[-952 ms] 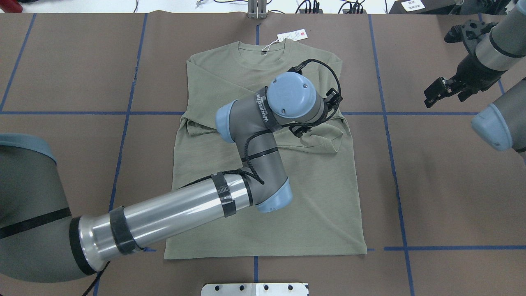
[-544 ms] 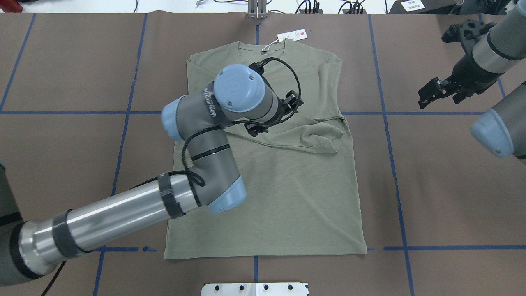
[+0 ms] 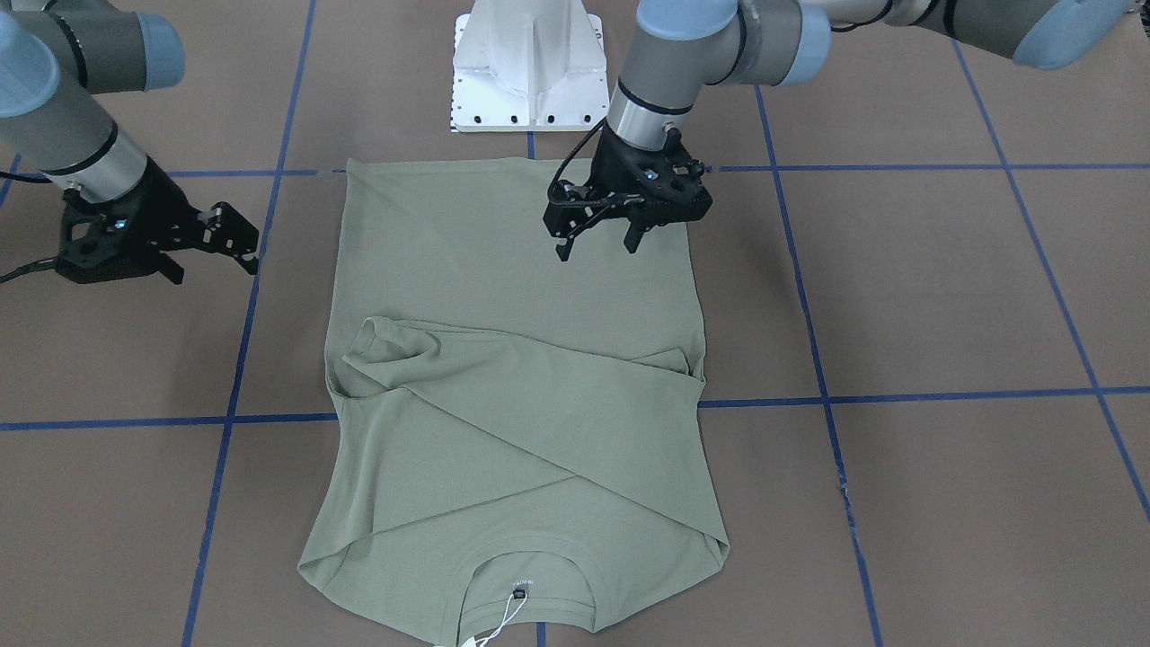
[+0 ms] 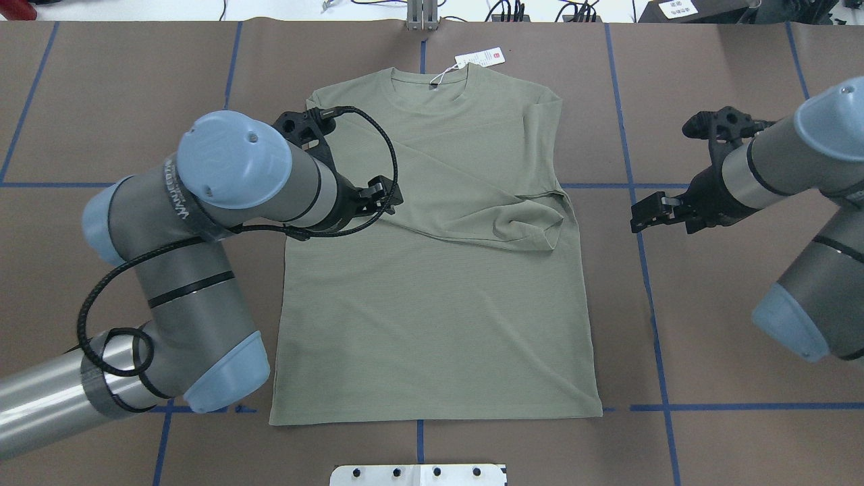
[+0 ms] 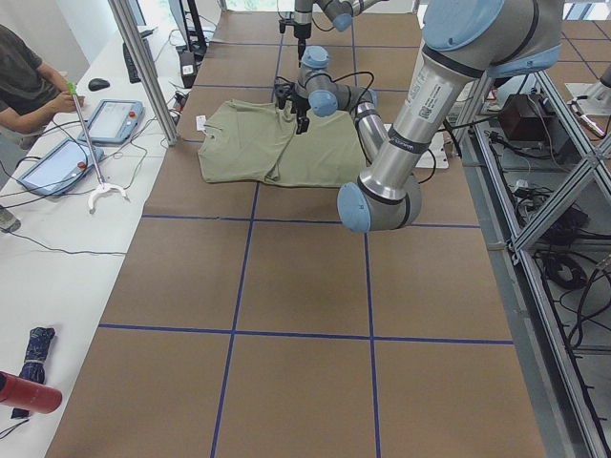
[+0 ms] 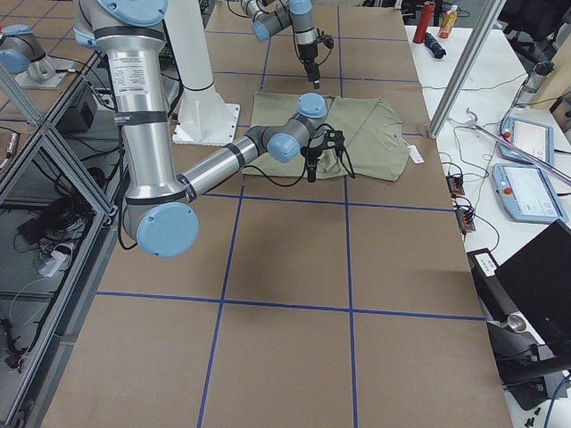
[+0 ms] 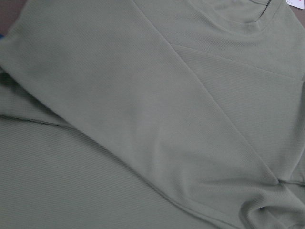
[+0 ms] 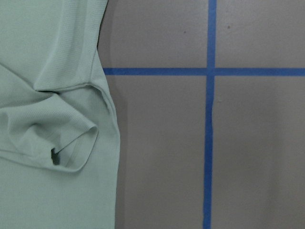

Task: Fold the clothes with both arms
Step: 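Move both grippers to the hem corners nearest the robot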

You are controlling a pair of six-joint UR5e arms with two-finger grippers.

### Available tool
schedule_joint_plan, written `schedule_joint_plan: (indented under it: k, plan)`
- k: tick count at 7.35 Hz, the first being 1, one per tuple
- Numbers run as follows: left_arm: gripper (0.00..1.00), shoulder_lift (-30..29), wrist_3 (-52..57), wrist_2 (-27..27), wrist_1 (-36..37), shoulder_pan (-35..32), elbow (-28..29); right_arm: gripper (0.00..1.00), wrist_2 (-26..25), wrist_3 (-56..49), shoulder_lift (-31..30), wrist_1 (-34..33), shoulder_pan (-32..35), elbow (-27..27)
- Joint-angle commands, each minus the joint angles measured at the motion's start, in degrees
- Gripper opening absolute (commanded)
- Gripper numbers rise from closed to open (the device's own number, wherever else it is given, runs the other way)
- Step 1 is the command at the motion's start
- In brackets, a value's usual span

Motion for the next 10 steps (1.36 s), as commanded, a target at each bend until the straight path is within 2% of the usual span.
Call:
schedule_joint_plan:
  k: [1, 2, 3, 6, 10]
  plan:
    - [1.0, 4.3, 4.9, -0.1, 1.7, -0.2, -5.5, 1.0, -9.2, 13.7, -3.1, 3.1, -12.8, 4.3]
    - [1.0, 4.3, 5.5, -0.1, 1.8, -0.1, -5.8, 1.0, -15.7, 17.2, -3.2, 3.0, -19.7, 5.4]
    - [1.0, 4.3, 5.5, -0.1, 1.9, -0.1, -6.4, 0.98, -17.4, 20.0, -3.3, 2.8, -23.1, 5.3]
    - [1.0, 4.2, 5.4, -0.1, 1.8, -0.1, -6.9, 0.98, -19.2, 22.6, -3.3, 2.4, -29.5, 4.2]
    - [1.0, 4.2, 5.3, -0.2, 1.7, 0.0, -6.9, 0.94, -18.9, 22.6, -4.1, 2.3, -30.5, 2.8]
